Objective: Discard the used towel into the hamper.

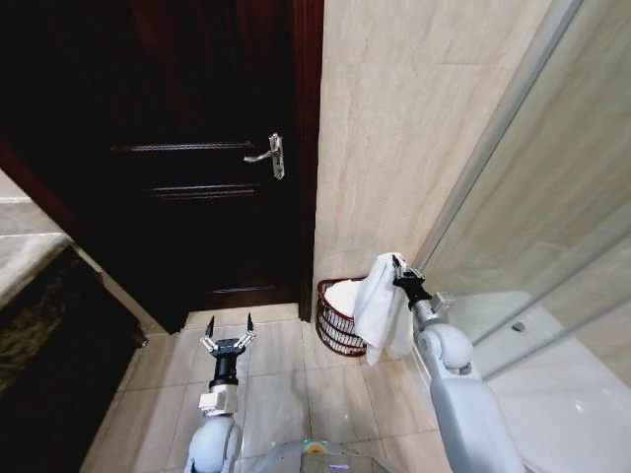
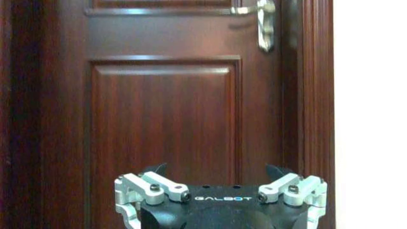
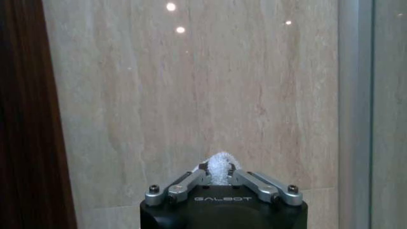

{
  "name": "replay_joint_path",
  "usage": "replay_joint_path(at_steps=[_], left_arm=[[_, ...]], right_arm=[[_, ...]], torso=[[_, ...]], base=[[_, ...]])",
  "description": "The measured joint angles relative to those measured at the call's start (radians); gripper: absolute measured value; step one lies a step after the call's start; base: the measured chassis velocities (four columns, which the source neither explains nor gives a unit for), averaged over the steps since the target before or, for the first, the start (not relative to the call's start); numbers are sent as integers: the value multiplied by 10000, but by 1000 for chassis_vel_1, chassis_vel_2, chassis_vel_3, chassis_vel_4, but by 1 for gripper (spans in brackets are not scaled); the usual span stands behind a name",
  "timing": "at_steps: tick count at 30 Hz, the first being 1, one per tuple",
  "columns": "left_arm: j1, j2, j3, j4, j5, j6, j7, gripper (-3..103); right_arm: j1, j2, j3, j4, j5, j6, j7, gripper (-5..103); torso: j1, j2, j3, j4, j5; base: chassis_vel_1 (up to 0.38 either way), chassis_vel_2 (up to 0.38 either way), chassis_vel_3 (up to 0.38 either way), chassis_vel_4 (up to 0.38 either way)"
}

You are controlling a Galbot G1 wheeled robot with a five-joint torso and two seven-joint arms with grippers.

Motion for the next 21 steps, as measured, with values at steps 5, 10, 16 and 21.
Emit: replay_joint_path(at_steps=[5, 10, 16, 21], left_arm=[[105, 259, -130, -291, -517, 936, 587, 100], [84, 358, -199, -450, -782, 1384, 912, 100], [45, 294, -149, -497, -702, 1412, 999, 100], [48, 243, -115, -507, -644, 1195, 1058, 100]], right_arm=[[-3, -27, 54, -10, -11, -35, -79, 5], [-11, -70, 118, -15, -7, -42, -150, 5], [-83, -98, 172, 71, 0, -41, -193, 5], [-229, -134, 231, 238, -12, 14, -207, 5]], torso=[[-91, -206, -119, 0, -1], [-183, -422, -238, 0, -2], [-289, -669, -376, 0, -2], [-373, -890, -514, 0, 0]], base=[[-76, 80, 91, -81], [-79, 87, 78, -73], [-101, 90, 92, -95], [-92, 95, 107, -77]])
